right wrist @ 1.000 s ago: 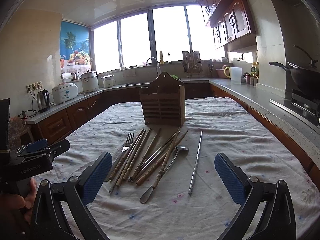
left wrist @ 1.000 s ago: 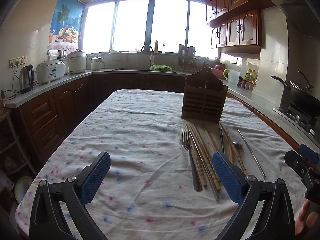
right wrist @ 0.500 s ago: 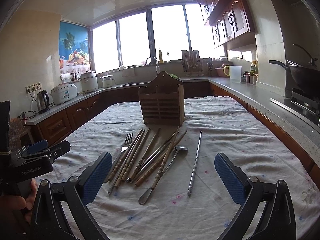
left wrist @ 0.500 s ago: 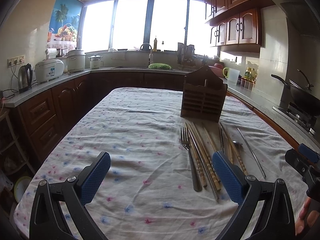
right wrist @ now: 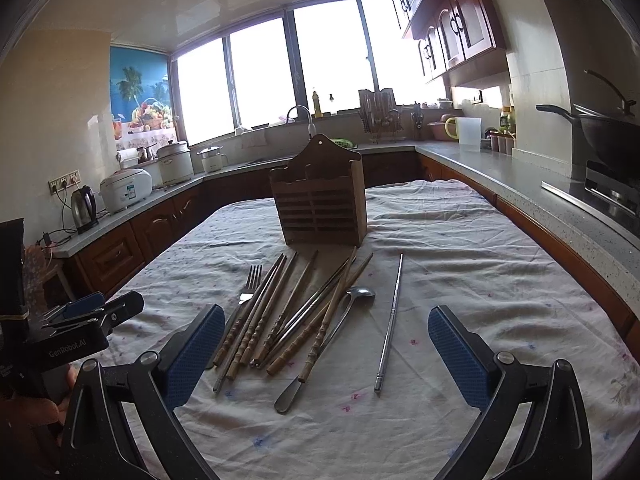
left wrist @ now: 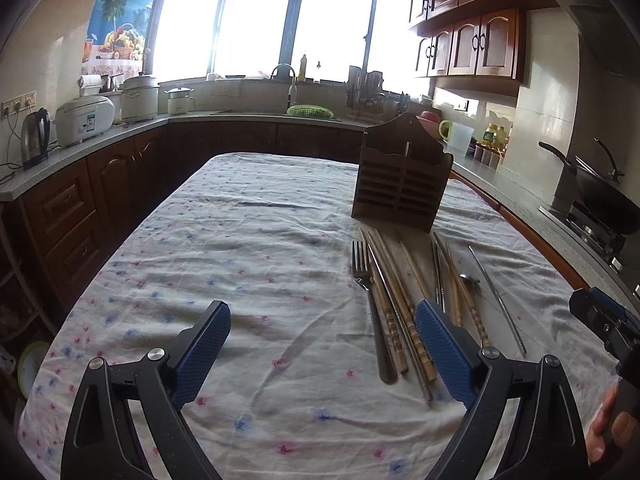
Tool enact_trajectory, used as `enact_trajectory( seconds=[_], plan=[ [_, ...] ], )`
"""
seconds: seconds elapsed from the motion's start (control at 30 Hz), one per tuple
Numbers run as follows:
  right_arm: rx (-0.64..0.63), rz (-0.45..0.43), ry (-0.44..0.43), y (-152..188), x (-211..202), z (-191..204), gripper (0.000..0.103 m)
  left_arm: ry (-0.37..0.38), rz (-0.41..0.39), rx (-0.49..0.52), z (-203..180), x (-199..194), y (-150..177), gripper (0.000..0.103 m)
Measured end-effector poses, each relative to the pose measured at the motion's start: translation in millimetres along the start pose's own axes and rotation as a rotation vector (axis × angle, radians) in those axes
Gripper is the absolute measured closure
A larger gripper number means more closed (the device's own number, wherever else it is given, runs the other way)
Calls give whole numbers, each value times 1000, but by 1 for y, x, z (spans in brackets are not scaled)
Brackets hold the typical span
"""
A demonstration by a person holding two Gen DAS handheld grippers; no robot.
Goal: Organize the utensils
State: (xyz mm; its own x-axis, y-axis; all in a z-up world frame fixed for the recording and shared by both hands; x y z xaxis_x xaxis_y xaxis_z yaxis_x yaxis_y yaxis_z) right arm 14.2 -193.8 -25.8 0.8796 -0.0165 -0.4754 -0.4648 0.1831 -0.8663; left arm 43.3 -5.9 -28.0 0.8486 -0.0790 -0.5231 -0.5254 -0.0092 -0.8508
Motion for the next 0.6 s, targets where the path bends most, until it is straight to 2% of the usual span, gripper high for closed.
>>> enact_trajectory(
  seconds=[0.3, 0.37, 0.6],
  plan=[
    [99, 109, -26, -9, 24, -16, 15, 79, 109, 18, 1, 35, -24, 31],
    [125, 136, -38, -11, 31, -20, 23, 96, 127, 21, 1, 43, -31, 34],
    [189, 211, -71, -22, 63, -23, 37, 142, 192, 51, 2, 86, -54, 46]
  ],
)
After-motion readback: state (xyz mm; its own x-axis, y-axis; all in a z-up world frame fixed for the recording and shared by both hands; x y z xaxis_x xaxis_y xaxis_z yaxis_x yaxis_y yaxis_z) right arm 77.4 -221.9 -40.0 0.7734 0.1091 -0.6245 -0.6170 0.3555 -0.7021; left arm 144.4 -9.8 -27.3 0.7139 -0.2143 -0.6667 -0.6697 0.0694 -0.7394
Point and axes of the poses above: each gripper's, at about its wrist camera, not at the fingertips, and x roughly the way its jaws point, z to its left, y to its underside, the point moved 4 cm from there along x, roughly the way its jaws point, and after that the axes turned 6 degrees about x, right-handed, at the moved point
